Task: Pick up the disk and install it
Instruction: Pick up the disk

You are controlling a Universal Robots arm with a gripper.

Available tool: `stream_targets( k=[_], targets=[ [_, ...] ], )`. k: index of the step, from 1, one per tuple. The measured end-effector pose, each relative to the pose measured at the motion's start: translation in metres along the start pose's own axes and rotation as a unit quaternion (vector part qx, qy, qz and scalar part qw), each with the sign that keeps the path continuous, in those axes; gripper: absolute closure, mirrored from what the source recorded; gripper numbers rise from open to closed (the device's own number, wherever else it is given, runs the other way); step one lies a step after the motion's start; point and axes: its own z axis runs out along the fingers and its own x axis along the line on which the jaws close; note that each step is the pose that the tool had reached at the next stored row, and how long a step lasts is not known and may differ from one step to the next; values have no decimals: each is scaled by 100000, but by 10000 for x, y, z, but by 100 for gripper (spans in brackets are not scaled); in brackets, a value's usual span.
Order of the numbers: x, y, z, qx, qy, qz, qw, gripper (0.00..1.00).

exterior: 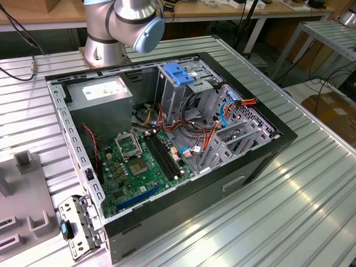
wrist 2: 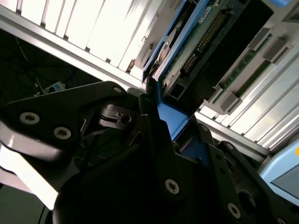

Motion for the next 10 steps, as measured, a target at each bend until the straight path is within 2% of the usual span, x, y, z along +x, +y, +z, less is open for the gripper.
stream_targets(
  k=[10],
  targets=[
    [-1, -2, -146, -8, -7, 1, 100000, 63]
  ],
)
